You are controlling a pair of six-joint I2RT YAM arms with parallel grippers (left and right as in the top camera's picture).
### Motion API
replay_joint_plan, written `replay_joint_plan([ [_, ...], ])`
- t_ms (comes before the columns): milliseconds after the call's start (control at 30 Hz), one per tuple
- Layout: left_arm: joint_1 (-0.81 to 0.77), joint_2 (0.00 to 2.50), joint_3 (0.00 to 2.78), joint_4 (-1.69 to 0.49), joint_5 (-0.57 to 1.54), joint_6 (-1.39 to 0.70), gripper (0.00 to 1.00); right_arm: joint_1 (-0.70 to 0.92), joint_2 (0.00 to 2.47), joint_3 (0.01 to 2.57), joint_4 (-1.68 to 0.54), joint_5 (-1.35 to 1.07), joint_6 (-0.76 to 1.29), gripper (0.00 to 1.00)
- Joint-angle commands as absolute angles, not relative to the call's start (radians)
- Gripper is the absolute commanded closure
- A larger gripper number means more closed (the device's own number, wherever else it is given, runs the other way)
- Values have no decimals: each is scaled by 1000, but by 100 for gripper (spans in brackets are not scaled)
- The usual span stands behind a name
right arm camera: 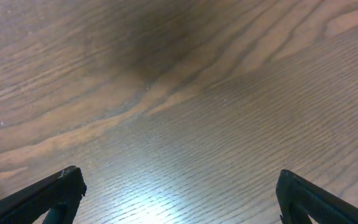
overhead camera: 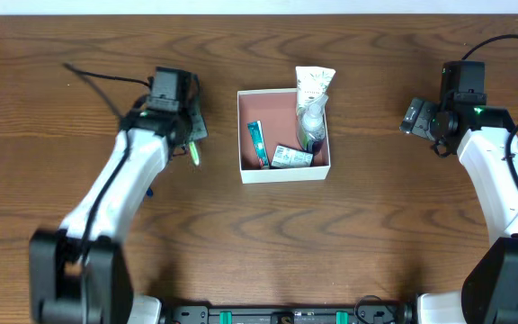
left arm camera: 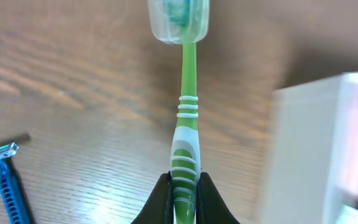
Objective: Pack container
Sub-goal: 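Carry the toothbrush over the box and drop it inside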
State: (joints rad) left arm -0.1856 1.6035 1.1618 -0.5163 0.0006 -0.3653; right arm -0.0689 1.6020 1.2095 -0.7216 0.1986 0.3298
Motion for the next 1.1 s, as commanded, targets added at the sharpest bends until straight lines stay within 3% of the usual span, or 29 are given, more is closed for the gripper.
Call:
replay_joint_plan([
  [0,-214,1507,1170,-518,146,-371,94,-76,1600,1213,-722,205,344,1],
  [467,-435,1531,1169,-412,175,-459,94,-76,1600,1213,-722,205,344,1],
  [933,-451,1646,1169,-398,195,-495,94,-76,1600,1213,-722,205,344,1],
  [1067,-451,1646,1169,-387,195,-495,63,-76,1600,1213,-722,205,344,1],
])
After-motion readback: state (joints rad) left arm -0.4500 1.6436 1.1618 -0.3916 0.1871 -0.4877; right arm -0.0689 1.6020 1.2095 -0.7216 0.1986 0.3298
